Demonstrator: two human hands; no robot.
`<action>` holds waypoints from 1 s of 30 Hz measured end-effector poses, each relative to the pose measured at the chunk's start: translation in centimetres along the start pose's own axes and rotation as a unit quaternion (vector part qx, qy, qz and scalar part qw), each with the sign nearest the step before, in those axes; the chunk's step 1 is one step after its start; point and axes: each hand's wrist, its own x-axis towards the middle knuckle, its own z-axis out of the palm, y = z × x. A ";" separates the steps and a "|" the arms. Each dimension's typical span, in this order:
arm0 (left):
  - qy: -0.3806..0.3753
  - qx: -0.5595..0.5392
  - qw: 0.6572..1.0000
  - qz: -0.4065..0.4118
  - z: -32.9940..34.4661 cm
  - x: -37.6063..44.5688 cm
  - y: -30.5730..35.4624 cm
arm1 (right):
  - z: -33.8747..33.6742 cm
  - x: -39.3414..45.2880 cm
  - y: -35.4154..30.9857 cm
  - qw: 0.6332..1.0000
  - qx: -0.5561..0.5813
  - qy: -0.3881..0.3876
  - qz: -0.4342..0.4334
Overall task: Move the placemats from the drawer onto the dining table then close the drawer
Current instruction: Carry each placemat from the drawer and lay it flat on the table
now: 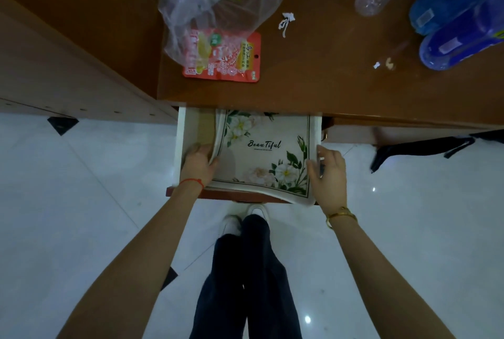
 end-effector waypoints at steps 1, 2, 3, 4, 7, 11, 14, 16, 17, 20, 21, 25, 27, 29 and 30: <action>-0.009 -0.001 1.000 -0.011 0.2 0.3 -0.2 | 0.2 0.0 0.0 1.000 0.005 0.005 0.003; -0.017 -0.003 1.000 -0.017 0.3 0.7 -0.5 | 0.5 0.0 -0.1 1.000 0.012 0.011 0.008; -0.026 -0.005 0.999 -0.023 0.5 0.8 -0.6 | 0.7 0.0 -0.2 1.000 0.019 0.017 0.012; -0.033 -0.010 0.999 -0.031 0.7 0.9 -0.7 | 0.9 0.0 -0.2 0.999 0.024 0.023 0.016; -0.046 -0.029 0.998 -0.044 1.0 0.8 -0.8 | 1.4 -0.2 -0.3 0.998 0.046 0.037 0.030; -0.033 -0.039 0.998 -0.041 1.0 0.8 -1.2 | 1.6 -0.2 -0.3 0.996 0.059 0.049 0.035; -0.026 -0.051 0.997 -0.049 0.5 0.7 -1.0 | 1.4 0.0 -0.3 0.996 0.067 0.050 0.043; -0.033 -0.073 0.995 -0.055 0.1 0.6 -0.7 | 1.1 0.2 -0.4 0.994 0.087 0.048 0.055; -0.040 -0.089 0.993 -0.060 -0.2 0.5 -0.7 | 0.9 0.3 -0.5 0.993 0.094 0.044 0.057; -0.058 -0.154 0.983 -0.078 -1.0 -0.1 -0.5 | 0.0 0.2 -0.8 0.991 0.114 0.016 0.064; -0.053 -0.172 0.980 -0.081 -1.3 -0.5 -0.3 | -0.3 0.1 -0.9 0.991 0.118 0.007 0.065; -0.038 -0.252 0.964 -0.083 -2.4 -2.6 0.3 | -1.4 -1.0 -1.6 0.991 0.114 -0.014 0.063; -0.053 -0.277 0.956 -0.087 -2.9 -3.7 0.5 | -2.1 -1.5 -2.2 0.992 0.110 -0.020 0.061; -0.059 -0.292 0.950 -0.093 -3.3 -5.0 0.7 | -2.8 -2.1 -2.7 0.992 0.109 -0.027 0.064; -0.057 -0.294 0.949 -0.094 -3.5 -5.7 0.9 | -3.2 -2.5 -3.0 0.991 0.109 -0.029 0.066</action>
